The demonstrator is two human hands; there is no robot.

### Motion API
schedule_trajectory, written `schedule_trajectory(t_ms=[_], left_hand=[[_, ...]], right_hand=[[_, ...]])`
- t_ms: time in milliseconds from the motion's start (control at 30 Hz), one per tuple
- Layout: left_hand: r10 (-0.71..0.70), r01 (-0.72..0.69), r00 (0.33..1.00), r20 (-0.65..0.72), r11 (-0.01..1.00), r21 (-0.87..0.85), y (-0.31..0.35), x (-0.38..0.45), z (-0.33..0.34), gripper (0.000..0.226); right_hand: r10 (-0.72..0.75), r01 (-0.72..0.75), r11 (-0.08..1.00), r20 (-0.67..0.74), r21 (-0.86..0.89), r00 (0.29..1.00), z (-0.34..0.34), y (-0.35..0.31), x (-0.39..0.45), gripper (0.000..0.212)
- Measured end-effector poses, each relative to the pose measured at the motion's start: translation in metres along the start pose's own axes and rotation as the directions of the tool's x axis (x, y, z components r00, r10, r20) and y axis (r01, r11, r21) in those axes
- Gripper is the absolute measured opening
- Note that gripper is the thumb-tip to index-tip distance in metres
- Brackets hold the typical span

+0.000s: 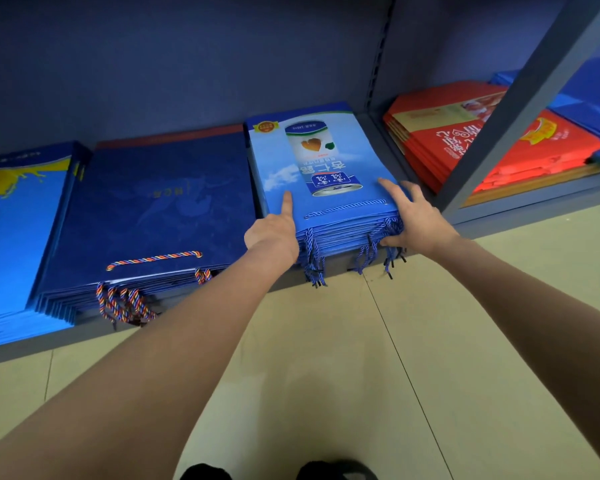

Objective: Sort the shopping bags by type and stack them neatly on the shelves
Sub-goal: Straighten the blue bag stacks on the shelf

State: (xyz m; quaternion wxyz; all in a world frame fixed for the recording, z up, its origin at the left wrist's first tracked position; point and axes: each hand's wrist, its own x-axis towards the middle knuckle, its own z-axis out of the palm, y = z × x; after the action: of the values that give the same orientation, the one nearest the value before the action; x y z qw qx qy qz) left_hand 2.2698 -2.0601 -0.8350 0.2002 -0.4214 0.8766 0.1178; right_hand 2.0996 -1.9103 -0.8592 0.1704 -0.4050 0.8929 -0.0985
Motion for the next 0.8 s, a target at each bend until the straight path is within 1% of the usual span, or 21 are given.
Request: schedule_trajectory(t_ms=[100,200,267,367,467,633,700,800], left_hand=[[-0.022,0.022,1.000,0.003,0.994,-0.110,0.003,0.003,0.005,0.106],[-0.009,0.027,0.997,0.076,0.968,-0.248,0.005,0.004,0.001,0.110],[-0.009,0.045,0.993,0.114,0.948,-0.315,0.005,0.001,-0.001,0.112],[-0.010,0.060,0.992,0.124,0.911,-0.409,0.005,-0.002,-0.003,0.112],[-0.030,0.078,0.993,0.113,0.889,-0.452,0.004,-0.005,-0.001,0.111],[-0.040,0.060,0.998,0.053,0.874,-0.482,0.005,-0.013,0.009,0.105],[-0.041,0.052,0.999,0.032,0.861,-0.506,0.007,-0.014,0.011,0.101],[-0.050,0.044,0.999,0.003,0.844,-0.535,0.008,-0.011,0.009,0.100]], right_hand=[[0.054,-0.054,0.998,0.071,0.008,0.996,-0.009,-0.006,0.010,0.107],[0.086,-0.083,0.996,0.159,-0.026,0.984,-0.017,-0.009,0.019,0.115],[0.089,-0.085,0.996,0.203,-0.024,0.975,-0.020,-0.008,0.024,0.120],[0.057,-0.065,0.998,0.243,0.027,0.968,-0.021,-0.004,0.029,0.123],[0.040,-0.052,0.998,0.250,0.041,0.967,-0.023,-0.003,0.030,0.124],[0.051,-0.064,0.997,0.273,0.040,0.961,-0.017,0.005,0.017,0.127],[0.069,-0.079,0.996,0.250,0.029,0.966,-0.016,0.006,0.013,0.126],[0.049,-0.056,0.998,0.205,0.029,0.977,-0.024,0.001,0.021,0.126]])
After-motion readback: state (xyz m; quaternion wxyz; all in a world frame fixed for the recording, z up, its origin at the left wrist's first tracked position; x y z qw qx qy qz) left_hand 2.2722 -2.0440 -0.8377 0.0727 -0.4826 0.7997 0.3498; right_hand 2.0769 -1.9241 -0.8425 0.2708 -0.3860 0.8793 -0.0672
